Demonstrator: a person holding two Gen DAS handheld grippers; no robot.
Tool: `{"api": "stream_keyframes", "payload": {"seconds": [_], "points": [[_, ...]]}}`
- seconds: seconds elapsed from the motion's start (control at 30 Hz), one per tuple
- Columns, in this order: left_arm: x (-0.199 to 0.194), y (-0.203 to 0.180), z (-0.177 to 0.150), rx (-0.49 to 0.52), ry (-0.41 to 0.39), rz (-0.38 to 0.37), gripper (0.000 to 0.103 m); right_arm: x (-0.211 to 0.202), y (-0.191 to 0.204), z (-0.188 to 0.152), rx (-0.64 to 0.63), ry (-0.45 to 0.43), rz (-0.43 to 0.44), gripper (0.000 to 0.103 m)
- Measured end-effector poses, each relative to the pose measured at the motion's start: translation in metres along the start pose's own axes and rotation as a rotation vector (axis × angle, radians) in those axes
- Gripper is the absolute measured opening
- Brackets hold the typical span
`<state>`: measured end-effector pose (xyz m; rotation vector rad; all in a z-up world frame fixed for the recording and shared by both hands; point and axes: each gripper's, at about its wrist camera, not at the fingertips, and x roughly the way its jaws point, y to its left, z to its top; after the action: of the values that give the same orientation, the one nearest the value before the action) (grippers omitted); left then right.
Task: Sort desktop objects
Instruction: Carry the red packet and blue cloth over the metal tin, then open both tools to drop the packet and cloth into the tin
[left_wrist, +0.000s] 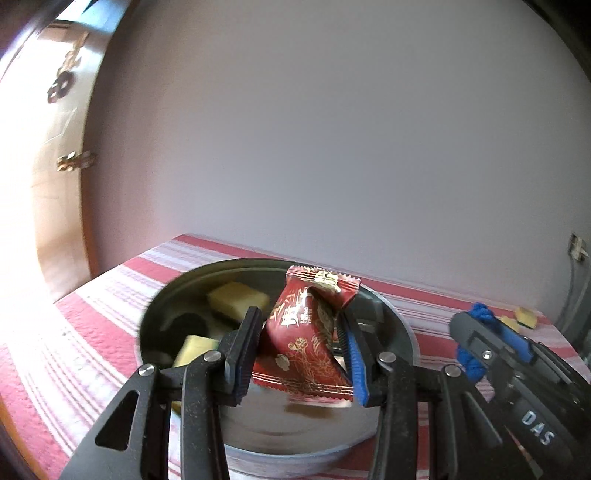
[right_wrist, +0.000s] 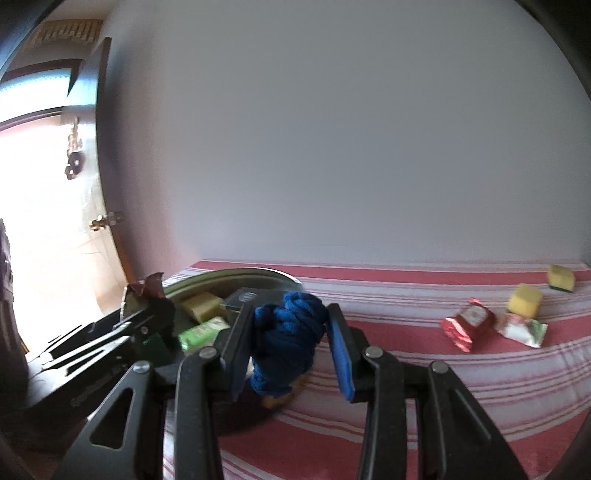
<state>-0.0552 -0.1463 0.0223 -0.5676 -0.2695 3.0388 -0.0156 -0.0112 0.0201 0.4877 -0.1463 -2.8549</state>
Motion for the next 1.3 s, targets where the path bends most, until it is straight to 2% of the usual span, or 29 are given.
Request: {"api": "stream_keyframes", "payload": {"seconds": [0.27, 0.5, 0.67, 0.9, 1.2, 1.3], "points": [[0.021, 0.035, 0.005, -0.017, 0.058, 0.135, 0.045, 0.029, 0.031, 0.005, -0.025, 0.013, 0.025, 0.039], [0.043, 0.044, 0.001, -0.018, 0.115, 0.212, 0.045, 0.057, 0.042, 0.006, -0.031, 0.051, 0.016, 0.039], [0.052, 0.044, -0.001, -0.013, 0.141, 0.242, 0.045, 0.061, 0.042, -0.002, -0.043, 0.083, 0.007, 0.039], [0.06, 0.04, 0.002, 0.01, 0.153, 0.279, 0.045, 0.064, 0.047, -0.006, -0.111, 0.074, -0.025, 0.039], [0.066, 0.043, 0.002, 0.001, 0.168, 0.309, 0.045, 0.073, 0.052, -0.008, -0.123, 0.102, -0.014, 0.039], [0.068, 0.045, 0.002, 0.003, 0.17, 0.319, 0.047, 0.073, 0.051, -0.008, -0.121, 0.103, 0.002, 0.042]]}}
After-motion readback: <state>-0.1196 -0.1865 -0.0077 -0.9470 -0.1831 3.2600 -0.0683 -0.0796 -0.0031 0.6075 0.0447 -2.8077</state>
